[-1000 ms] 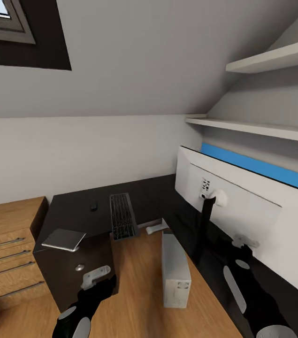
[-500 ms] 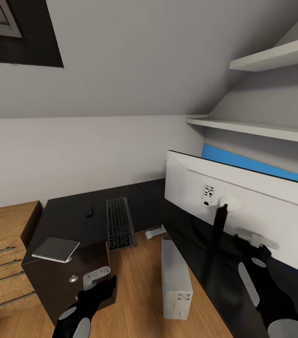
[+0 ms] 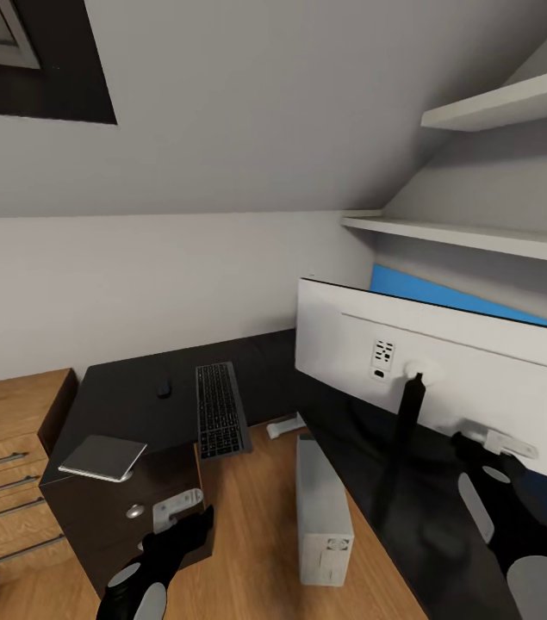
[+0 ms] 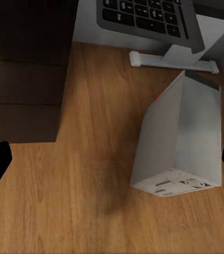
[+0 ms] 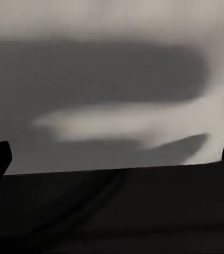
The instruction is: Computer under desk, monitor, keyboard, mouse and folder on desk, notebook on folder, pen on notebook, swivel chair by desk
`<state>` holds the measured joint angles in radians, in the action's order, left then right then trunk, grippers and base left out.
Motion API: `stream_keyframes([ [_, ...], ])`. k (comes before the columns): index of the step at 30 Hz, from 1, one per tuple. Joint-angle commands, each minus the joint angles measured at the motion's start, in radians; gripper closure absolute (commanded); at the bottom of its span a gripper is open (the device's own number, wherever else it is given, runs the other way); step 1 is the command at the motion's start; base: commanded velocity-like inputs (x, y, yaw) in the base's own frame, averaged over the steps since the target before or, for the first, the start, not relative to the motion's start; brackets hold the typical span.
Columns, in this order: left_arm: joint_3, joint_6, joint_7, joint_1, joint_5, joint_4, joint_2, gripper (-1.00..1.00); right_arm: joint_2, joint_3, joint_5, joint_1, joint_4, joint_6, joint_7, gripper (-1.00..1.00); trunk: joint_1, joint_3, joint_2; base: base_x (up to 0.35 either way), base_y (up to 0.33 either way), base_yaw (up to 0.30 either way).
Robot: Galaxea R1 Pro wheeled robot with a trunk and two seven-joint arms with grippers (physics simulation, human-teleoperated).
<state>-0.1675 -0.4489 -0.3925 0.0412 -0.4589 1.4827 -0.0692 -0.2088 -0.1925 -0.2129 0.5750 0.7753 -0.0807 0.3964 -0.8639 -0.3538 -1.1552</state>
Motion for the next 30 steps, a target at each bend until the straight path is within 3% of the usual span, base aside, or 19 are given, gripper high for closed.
stream_keyframes([
  [1, -0.001, -0.002, -0.009, 0.001, -0.011, 0.001, 0.000, -1.00, -0.006, 0.001, -0.005, 0.001, 0.000, -0.004, 0.004, -1.00, 0.000, -0.001, -0.001, 0.000, 0.000, 0.000],
  [11, -0.001, -0.002, -0.009, 0.001, -0.011, 0.001, 0.000, -1.00, -0.075, -0.013, -0.048, 0.022, -0.041, 0.006, -0.002, -1.00, 0.000, -0.001, -0.001, 0.000, 0.000, 0.000],
  [20, -0.001, -0.002, -0.007, 0.001, -0.012, 0.001, 0.000, -1.00, -0.122, -0.015, -0.050, 0.081, -0.184, 0.117, -0.005, -1.00, 0.000, -0.001, -0.001, 0.000, 0.000, 0.000],
  [27, -0.001, -0.001, -0.005, 0.001, -0.012, -0.001, -0.001, -1.00, -0.125, -0.011, -0.053, 0.090, -0.194, 0.123, -0.004, -1.00, 0.000, -0.001, -0.001, 0.000, 0.000, 0.000],
  [30, -0.001, -0.001, -0.005, 0.001, -0.012, -0.001, -0.001, -1.00, -0.101, -0.005, -0.052, 0.091, -0.184, 0.121, -0.003, -1.00, 0.000, -0.001, -0.001, 0.000, 0.000, 0.000],
])
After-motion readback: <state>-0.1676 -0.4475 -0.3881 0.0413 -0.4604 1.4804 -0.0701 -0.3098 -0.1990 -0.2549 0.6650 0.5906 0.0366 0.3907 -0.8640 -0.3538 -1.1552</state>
